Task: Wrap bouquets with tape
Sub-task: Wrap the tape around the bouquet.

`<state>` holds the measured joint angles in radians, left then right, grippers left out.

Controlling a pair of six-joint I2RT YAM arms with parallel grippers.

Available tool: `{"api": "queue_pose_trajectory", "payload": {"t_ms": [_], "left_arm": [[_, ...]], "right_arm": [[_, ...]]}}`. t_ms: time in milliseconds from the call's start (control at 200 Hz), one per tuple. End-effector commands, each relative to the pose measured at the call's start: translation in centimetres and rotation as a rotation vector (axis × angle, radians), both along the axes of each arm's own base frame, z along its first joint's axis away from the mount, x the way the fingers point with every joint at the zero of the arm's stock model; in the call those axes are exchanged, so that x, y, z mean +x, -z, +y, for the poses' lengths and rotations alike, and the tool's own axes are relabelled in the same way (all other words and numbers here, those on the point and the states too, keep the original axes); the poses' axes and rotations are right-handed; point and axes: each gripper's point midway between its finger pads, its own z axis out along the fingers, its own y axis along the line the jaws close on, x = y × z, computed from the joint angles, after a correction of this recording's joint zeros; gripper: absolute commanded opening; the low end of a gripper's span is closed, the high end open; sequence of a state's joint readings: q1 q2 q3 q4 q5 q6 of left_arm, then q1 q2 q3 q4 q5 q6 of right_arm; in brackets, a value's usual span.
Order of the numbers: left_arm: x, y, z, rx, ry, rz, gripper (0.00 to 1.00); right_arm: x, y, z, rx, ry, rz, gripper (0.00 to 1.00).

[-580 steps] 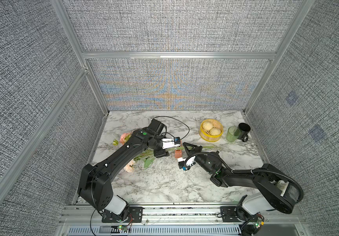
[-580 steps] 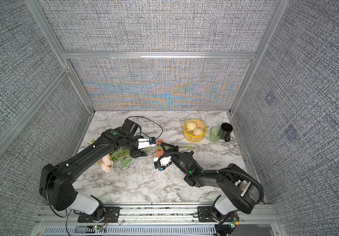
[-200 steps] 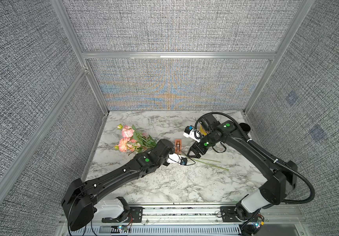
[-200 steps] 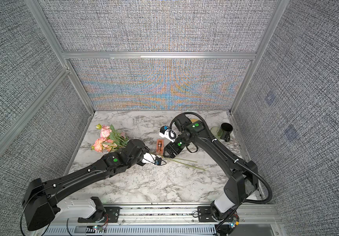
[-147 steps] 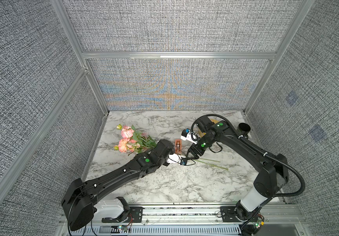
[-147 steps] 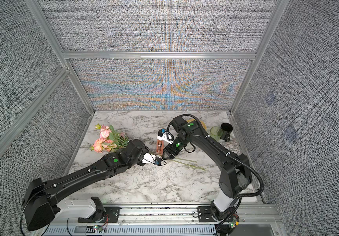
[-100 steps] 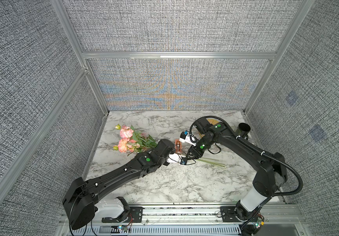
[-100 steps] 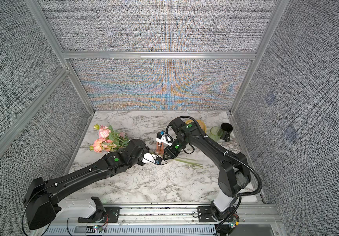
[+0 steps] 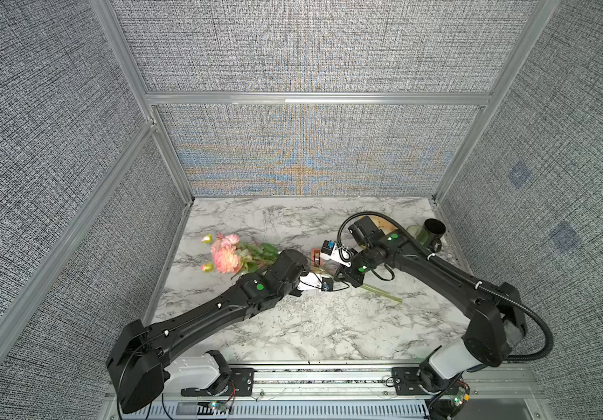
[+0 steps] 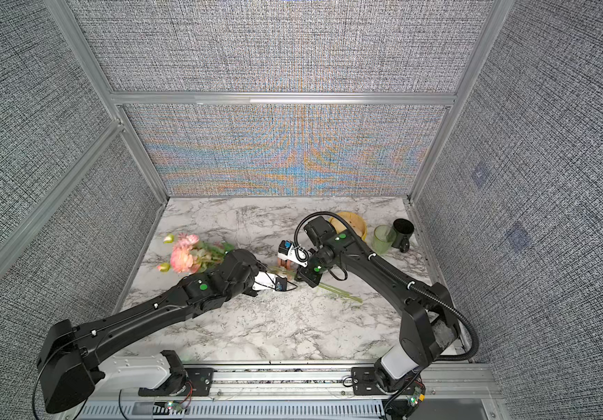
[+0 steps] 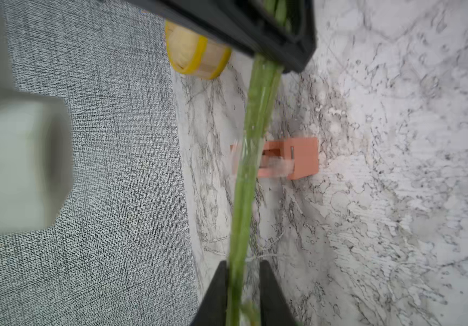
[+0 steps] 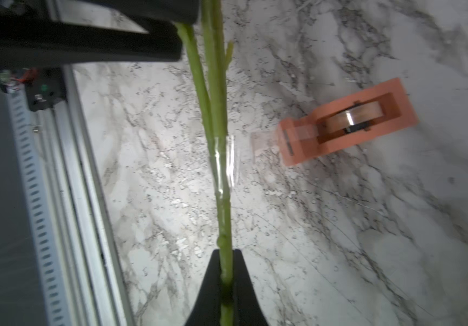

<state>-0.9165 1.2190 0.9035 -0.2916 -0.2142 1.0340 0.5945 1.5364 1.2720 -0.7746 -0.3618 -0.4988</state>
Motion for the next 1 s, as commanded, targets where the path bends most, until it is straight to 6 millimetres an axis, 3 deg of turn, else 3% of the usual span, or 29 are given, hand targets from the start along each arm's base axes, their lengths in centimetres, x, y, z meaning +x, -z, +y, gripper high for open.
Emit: {"api": "queue_pose_trajectory", "payload": {"t_ms": [0,150,185,240,290,470,595,731,761,776,846,996], "left_arm": [[-1.0,-1.2,-0.9,-0.124,0.015,0.043,0.30],[-1.9,-3.2,-0.7,-0.231,0.015,0.046,0.48],[-2.1,-3.6,-0.6,-0.253,0.013,0.043,0.59],[-2.2,-4.3,-0.4,-0.283,0.010,0.032,0.91],[-2.4,-4.9,-0.2,-0.301,0.011,0.025,0.99],[-2.8,-7.7,0.2,-0.408,0.001,-0.007,1.00],[-2.2,-10.8,1.1,-0.537,-0.072,-0.038,1.00],[-1.4,-12.8,2.3,-0.622,-0.162,-0.042,1.00],[-1.3,-12.9,2.5,-0.627,-0.174,-0.036,1.00],[-1.2,-12.9,2.5,-0.627,-0.178,-0.031,1.00],[-1.0,-12.6,2.6,-0.615,-0.191,-0.005,1.00],[-0.8,-10.1,2.6,-0.527,-0.186,0.085,1.00]], "right_arm": [[2.8,-1.4,0.3,0.030,0.024,-0.188,0.00],[2.7,-2.1,0.5,0.070,-0.021,-0.268,0.00],[2.7,-2.3,0.5,0.078,-0.026,-0.287,0.00],[2.7,-2.4,0.6,0.087,-0.036,-0.311,0.00],[2.7,-2.6,0.6,0.096,-0.044,-0.336,0.00],[2.8,-3.6,1.1,0.119,-0.076,-0.433,0.00],[2.9,-3.7,1.2,0.106,-0.091,-0.494,0.00],[3.0,-3.8,1.1,0.089,-0.099,-0.558,0.00],[3.1,-4.4,1.2,0.094,-0.102,-0.589,0.00],[2.9,-3.4,0.9,0.079,-0.103,-0.582,0.00],[2.8,-3.4,0.9,0.086,-0.111,-0.622,0.00],[2.6,-3.5,1.2,0.099,-0.138,-0.710,0.00]]}}
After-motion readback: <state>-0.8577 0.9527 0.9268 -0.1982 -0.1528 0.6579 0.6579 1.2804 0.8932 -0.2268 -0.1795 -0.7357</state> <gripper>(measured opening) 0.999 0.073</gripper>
